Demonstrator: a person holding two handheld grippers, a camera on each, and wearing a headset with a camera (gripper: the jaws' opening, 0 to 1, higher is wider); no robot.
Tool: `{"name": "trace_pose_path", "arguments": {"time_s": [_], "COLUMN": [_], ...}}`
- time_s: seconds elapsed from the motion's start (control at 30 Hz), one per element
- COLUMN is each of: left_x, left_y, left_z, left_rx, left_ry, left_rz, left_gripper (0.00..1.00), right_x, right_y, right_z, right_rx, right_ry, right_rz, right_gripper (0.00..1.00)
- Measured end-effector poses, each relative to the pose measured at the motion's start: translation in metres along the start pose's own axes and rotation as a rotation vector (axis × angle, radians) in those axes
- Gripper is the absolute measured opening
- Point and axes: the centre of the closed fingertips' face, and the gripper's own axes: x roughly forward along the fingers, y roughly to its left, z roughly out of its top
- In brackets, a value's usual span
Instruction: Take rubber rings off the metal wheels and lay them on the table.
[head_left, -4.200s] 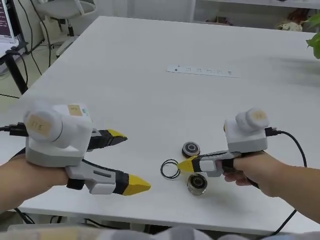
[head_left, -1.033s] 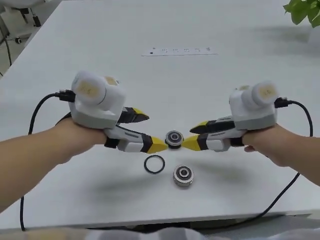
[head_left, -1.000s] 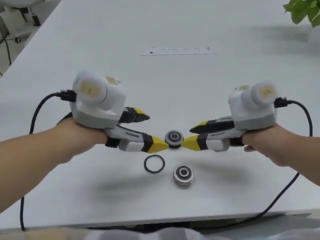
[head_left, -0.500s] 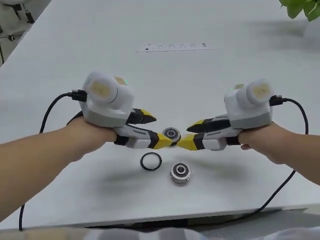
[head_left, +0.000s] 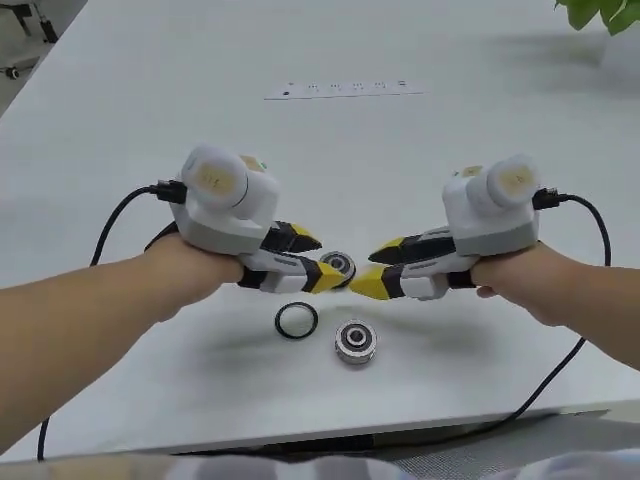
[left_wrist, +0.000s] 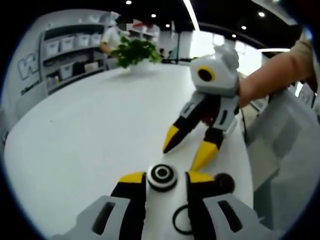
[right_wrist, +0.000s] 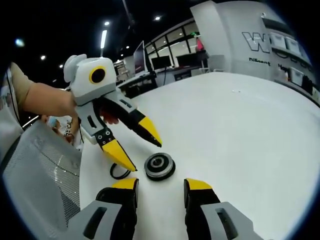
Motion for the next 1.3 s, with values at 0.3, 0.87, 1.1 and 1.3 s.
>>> {"name": "trace_pose_path", "arguments": {"time_s": [0.3, 0.87, 1.1, 1.3], "left_x": [0.0081, 0.0101, 0.0093, 0.0094], "left_y": [-0.0012, 0.0053, 0.0031, 0.0049], "left_z": [-0.0018, -0.0026, -0.0025, -0.0041], "left_rx": [0.024, 0.112, 0.138, 0.099], "left_ry": [0.018, 0.03, 0.034, 0.035], "left_rz": [0.001, 0.054, 0.062, 0.064], "left_gripper": [0.22, 0.14, 0.15, 0.15], "right_x": [0.0002, 0.0019, 0.0019, 0.0027], "right_y": [-0.0007, -0.0012, -0.0012, -0.0008], "right_z": [-0.0024, -0.0032, -0.0043, -0.0034], "right_rx": [0.003, -0.003, -0.003, -0.003], "right_ry": [0.001, 0.0, 0.003, 0.002], "right_rz": [-0.002, -0.003, -0.004, -0.003], "right_gripper": [0.34, 0.34, 0.34, 0.34]}}
